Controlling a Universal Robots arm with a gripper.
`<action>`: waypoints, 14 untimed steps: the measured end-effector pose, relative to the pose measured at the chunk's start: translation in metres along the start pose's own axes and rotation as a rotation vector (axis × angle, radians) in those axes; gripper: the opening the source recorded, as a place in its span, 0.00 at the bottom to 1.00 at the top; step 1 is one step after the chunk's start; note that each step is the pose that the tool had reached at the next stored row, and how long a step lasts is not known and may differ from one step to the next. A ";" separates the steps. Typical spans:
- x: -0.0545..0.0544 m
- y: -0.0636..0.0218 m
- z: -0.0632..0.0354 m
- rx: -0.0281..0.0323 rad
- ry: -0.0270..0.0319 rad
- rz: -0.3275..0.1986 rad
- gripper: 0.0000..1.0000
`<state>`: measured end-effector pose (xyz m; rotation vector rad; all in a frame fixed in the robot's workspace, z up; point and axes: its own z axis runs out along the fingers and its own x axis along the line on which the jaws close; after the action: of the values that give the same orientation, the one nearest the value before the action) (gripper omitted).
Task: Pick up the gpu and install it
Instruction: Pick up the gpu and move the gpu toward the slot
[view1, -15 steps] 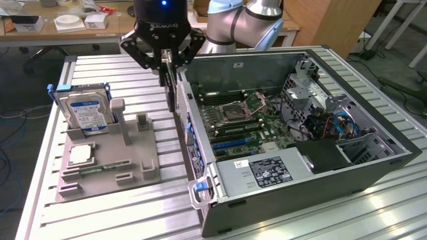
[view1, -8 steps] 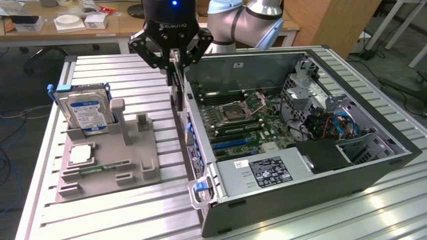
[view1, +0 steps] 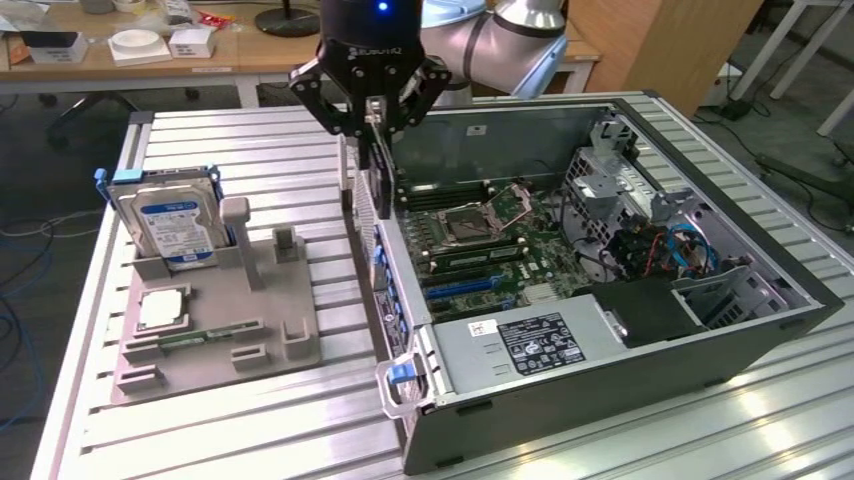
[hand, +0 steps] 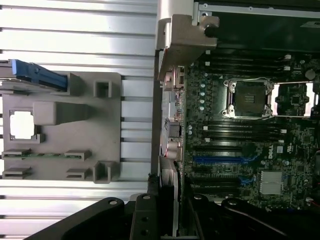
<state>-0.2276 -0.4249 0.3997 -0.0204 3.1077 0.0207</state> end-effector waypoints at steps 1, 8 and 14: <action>-0.002 0.0000 0.0001 0.0000 0.0000 0.000 0.27; -0.018 -0.0002 0.0007 -0.0001 -0.0001 0.000 0.27; -0.030 -0.0004 0.0011 0.0000 0.0000 0.000 0.27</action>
<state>-0.1975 -0.4249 0.3996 -0.0204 3.1077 0.0207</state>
